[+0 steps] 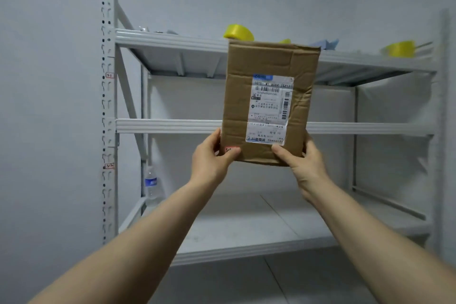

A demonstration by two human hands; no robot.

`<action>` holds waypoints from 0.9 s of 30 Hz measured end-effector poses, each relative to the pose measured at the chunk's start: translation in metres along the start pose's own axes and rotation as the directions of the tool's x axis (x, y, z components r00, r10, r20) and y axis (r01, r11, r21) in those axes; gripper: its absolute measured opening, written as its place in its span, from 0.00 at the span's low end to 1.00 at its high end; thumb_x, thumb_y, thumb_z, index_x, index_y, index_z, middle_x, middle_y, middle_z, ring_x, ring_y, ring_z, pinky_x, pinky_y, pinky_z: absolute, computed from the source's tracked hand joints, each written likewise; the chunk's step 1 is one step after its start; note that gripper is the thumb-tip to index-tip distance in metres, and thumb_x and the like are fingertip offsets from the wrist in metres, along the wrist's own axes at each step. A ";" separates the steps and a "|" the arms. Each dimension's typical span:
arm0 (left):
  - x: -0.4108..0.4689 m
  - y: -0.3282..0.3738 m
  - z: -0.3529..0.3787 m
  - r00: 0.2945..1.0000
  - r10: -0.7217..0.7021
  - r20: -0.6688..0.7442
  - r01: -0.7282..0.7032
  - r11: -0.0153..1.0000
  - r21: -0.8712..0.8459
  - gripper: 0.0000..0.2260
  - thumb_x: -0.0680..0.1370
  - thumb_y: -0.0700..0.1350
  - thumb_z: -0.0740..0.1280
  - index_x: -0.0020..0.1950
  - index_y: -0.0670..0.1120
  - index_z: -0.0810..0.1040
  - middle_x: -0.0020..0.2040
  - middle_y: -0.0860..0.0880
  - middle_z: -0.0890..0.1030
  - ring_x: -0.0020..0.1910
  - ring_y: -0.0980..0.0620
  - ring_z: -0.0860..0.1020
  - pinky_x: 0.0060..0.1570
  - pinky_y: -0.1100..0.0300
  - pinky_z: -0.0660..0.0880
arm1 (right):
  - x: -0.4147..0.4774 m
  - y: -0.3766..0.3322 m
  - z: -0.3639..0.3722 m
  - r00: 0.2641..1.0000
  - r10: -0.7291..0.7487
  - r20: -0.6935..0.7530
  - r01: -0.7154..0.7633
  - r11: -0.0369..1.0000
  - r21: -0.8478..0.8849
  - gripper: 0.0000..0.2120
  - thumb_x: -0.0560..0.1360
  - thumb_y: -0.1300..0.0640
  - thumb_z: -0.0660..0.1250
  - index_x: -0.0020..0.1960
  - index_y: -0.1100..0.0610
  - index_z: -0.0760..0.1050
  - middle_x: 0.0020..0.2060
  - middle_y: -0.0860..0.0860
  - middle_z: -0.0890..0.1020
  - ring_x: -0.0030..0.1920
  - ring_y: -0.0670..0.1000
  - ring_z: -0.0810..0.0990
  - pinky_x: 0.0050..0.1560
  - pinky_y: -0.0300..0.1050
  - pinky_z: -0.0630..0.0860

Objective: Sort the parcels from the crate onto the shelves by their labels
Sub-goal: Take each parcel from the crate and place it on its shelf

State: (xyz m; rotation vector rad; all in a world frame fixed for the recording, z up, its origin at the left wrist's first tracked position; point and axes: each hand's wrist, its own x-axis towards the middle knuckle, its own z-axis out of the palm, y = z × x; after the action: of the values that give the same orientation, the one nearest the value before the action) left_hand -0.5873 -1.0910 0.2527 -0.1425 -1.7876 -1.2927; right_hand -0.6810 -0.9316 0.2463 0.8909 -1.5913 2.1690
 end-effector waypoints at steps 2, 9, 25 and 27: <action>0.020 -0.013 -0.009 1.000 0.008 -0.015 -0.008 1.000 0.025 0.16 0.73 0.35 0.70 0.50 0.56 0.79 0.45 0.57 0.84 0.46 0.59 0.80 0.54 0.64 0.74 | 0.023 0.011 0.017 1.000 -0.013 -0.012 0.013 1.000 -0.005 0.32 0.67 0.61 0.76 0.68 0.56 0.68 0.52 0.48 0.82 0.53 0.47 0.80 0.58 0.42 0.75; 0.101 -0.061 -0.007 0.996 0.068 -0.064 -0.060 0.991 0.121 0.13 0.73 0.41 0.71 0.50 0.59 0.80 0.47 0.55 0.85 0.51 0.54 0.82 0.59 0.50 0.75 | 0.112 0.053 0.052 0.996 -0.082 0.025 0.082 0.997 -0.001 0.21 0.69 0.60 0.74 0.60 0.55 0.74 0.49 0.48 0.82 0.50 0.47 0.81 0.56 0.40 0.75; 0.231 -0.136 0.019 0.982 0.084 -0.168 -0.020 0.935 0.353 0.12 0.76 0.44 0.70 0.56 0.57 0.77 0.49 0.50 0.84 0.51 0.49 0.81 0.58 0.48 0.75 | 0.271 0.139 0.087 0.977 -0.116 0.180 0.165 0.943 -0.288 0.23 0.73 0.52 0.71 0.64 0.58 0.70 0.57 0.52 0.79 0.58 0.53 0.78 0.53 0.40 0.71; 0.238 -0.139 0.017 0.984 0.080 -0.157 -0.017 0.930 0.367 0.11 0.76 0.44 0.69 0.57 0.55 0.77 0.50 0.50 0.83 0.51 0.49 0.80 0.58 0.47 0.75 | 0.277 0.140 0.091 0.975 -0.104 0.197 0.170 0.919 -0.356 0.23 0.74 0.50 0.69 0.65 0.57 0.69 0.58 0.52 0.79 0.59 0.53 0.76 0.51 0.38 0.69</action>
State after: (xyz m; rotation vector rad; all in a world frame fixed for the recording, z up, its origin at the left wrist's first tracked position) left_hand -0.8143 -1.2310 0.3225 0.1274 -1.8297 -0.8888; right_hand -0.9450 -1.0947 0.3366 1.0530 -1.8764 1.6522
